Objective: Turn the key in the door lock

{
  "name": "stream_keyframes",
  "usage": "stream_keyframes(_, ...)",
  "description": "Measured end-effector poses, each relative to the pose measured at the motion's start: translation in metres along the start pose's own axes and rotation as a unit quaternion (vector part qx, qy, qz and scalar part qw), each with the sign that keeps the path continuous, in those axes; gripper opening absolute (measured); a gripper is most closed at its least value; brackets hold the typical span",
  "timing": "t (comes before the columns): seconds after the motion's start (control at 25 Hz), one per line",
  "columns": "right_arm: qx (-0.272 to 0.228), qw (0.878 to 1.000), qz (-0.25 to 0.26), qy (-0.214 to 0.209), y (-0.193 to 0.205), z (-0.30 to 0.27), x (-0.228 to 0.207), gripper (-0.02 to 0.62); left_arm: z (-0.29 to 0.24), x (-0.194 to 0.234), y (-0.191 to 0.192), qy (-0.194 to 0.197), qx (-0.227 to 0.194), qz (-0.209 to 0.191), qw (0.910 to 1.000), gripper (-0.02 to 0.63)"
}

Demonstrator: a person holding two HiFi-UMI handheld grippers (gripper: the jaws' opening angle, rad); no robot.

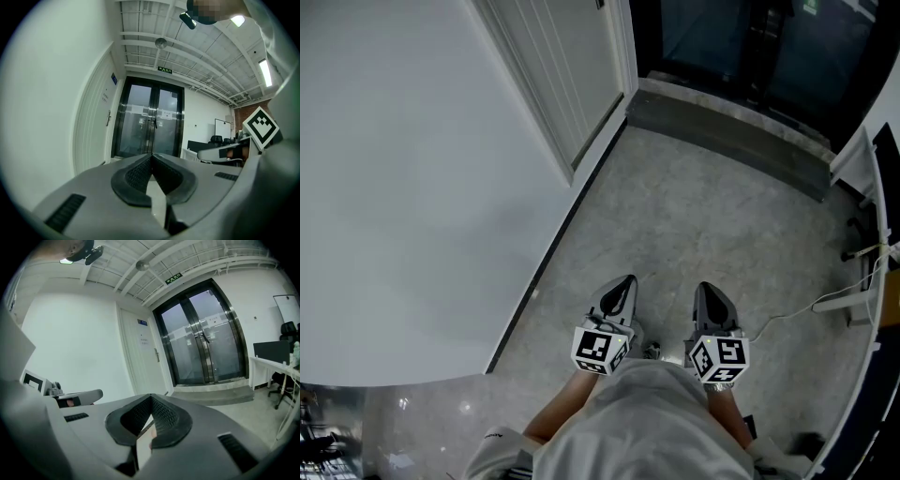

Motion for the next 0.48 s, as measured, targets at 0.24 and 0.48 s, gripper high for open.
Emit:
stream_keyframes(0.24,-0.008,1.000,0.003,0.011,-0.015,-0.043,-0.015,-0.008,-0.037,0.025,-0.002,-0.001,-0.003,0.007,1.0000,0.009)
stream_keyframes(0.48,-0.006,1.000,0.013,0.007,-0.033,-0.105,-0.021,-0.008,-0.086,0.071,-0.009,-0.015,-0.013,0.013,0.9997,0.009)
Point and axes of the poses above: the fingertips, and each gripper's own axes: z backward along the fingers, x to its left, y out of its underside, the point moved 4 cm from there along z, backward along the fingers, and after that the axes turned 1 degree about -z, right-handed, at the moved point
